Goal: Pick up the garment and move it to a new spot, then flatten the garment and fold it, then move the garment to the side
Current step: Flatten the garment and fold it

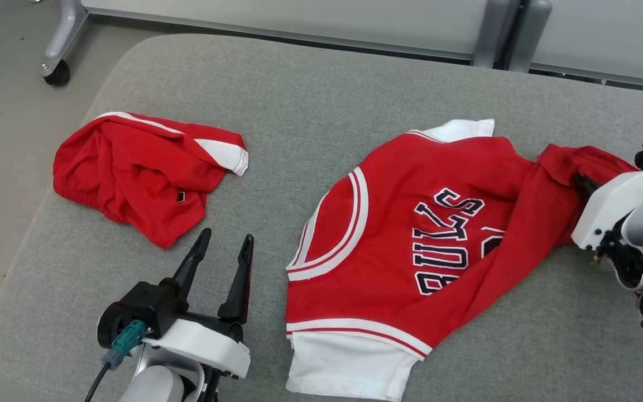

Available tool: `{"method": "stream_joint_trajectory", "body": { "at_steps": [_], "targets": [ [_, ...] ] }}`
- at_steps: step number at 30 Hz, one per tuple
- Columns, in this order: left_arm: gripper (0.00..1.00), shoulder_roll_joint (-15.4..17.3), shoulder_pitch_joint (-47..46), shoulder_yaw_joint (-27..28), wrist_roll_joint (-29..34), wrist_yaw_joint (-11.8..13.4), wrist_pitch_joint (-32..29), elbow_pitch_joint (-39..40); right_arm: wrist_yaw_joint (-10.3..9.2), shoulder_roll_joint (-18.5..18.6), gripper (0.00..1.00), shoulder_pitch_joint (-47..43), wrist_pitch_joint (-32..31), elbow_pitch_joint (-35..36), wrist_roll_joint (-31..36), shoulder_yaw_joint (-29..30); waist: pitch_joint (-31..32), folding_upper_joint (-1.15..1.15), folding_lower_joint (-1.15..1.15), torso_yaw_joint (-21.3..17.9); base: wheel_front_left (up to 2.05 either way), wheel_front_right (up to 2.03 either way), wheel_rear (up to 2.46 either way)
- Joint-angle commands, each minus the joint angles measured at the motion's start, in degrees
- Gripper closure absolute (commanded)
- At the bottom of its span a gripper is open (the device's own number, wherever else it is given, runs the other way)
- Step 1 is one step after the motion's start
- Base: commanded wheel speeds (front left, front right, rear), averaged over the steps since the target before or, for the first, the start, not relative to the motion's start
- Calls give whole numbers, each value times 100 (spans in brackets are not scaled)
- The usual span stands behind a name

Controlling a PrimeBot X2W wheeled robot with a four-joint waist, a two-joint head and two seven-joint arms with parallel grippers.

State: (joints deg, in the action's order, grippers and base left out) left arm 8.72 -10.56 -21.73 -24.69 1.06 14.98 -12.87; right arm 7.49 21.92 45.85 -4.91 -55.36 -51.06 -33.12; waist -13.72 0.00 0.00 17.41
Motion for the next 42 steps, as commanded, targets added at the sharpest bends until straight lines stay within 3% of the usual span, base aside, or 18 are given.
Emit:
{"method": "stream_joint_trajectory", "body": {
  "at_steps": [1,8,12,21,22,29,35,41,42],
  "targets": [
    [0,43,-44,10,29,-21,17,-7,1,11,100,-10,64,39,-58,-31,46,0,0,-45,0,0,0],
    [0,83,86,13,-17,7,19,-67,1,39,100,-197,235,380,-363,-241,361,0,0,-310,0,0,0],
    [0,136,230,77,-57,76,18,-44,1,153,100,-434,-13,842,-695,-362,618,0,0,-588,0,0,0],
    [0,268,563,223,-156,256,-7,157,1,1046,100,-1311,-879,2289,-1554,-214,1058,0,0,-1257,0,0,0],
    [0,279,612,237,-169,270,-15,208,1,1293,100,-1546,-1104,2655,-1691,-124,1078,0,0,-1377,0,0,0],
    [0,316,671,236,-197,321,-29,288,1,1973,100,-2535,-1861,3620,-2150,347,1062,0,0,-1648,0,0,0],
    [0,340,682,220,-208,337,-48,325,1,2117,100,-3357,-2199,3823,-2212,710,1016,0,0,-1713,0,0,0],
    [0,353,600,174,-203,337,-68,352,1,1868,100,-4137,-2304,3690,-2005,1202,934,0,0,-1681,0,0,0],
    [0,356,593,171,-204,340,-73,352,1,1803,70,-4228,-2322,3677,-1943,1283,930,0,0,-1672,0,0,0]
  ]
}}
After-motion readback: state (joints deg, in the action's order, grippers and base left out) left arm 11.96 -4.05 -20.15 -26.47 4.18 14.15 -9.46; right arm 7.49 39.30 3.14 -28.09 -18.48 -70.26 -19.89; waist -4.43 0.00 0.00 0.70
